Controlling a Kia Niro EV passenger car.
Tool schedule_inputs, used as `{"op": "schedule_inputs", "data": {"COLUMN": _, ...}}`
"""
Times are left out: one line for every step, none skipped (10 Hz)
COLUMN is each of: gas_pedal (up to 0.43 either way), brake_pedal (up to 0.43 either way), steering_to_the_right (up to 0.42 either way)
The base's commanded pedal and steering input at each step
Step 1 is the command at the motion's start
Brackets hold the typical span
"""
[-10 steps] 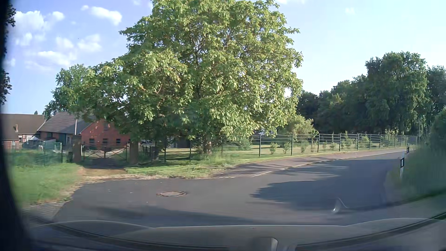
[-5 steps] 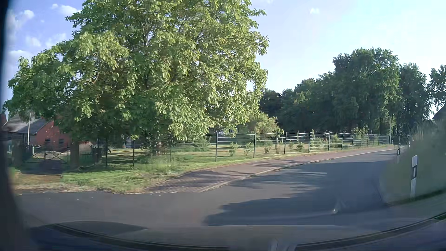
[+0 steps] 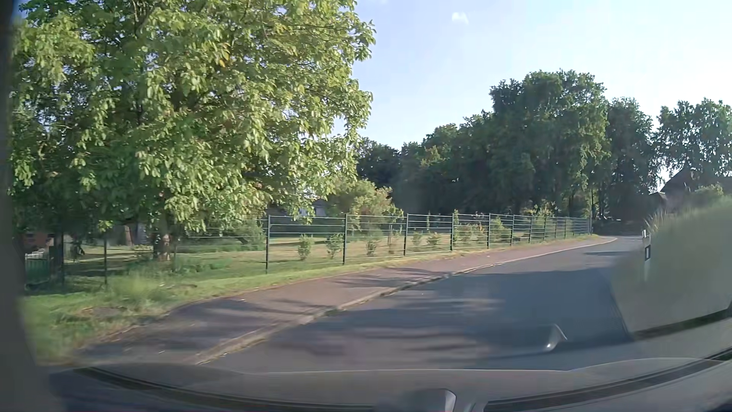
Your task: Follow the waypoints while adhering to traffic rules and regulations
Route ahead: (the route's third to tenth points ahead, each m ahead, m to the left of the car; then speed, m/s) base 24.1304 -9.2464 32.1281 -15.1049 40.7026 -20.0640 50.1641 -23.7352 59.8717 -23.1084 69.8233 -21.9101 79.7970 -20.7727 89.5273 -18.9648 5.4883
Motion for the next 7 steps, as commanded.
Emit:
{"op": "schedule_inputs", "data": {"gas_pedal": 0.13, "brake_pedal": 0.006, "steering_to_the_right": 0.223}}
{"op": "schedule_inputs", "data": {"gas_pedal": 0.13, "brake_pedal": 0.006, "steering_to_the_right": 0.221}}
{"op": "schedule_inputs", "data": {"gas_pedal": 0.13, "brake_pedal": 0.006, "steering_to_the_right": 0.22}}
{"op": "schedule_inputs", "data": {"gas_pedal": 0.13, "brake_pedal": 0.006, "steering_to_the_right": 0.219}}
{"op": "schedule_inputs", "data": {"gas_pedal": 0.13, "brake_pedal": 0.006, "steering_to_the_right": 0.217}}
{"op": "schedule_inputs", "data": {"gas_pedal": 0.13, "brake_pedal": 0.006, "steering_to_the_right": 0.215}}
{"op": "schedule_inputs", "data": {"gas_pedal": 0.13, "brake_pedal": 0.006, "steering_to_the_right": 0.213}}
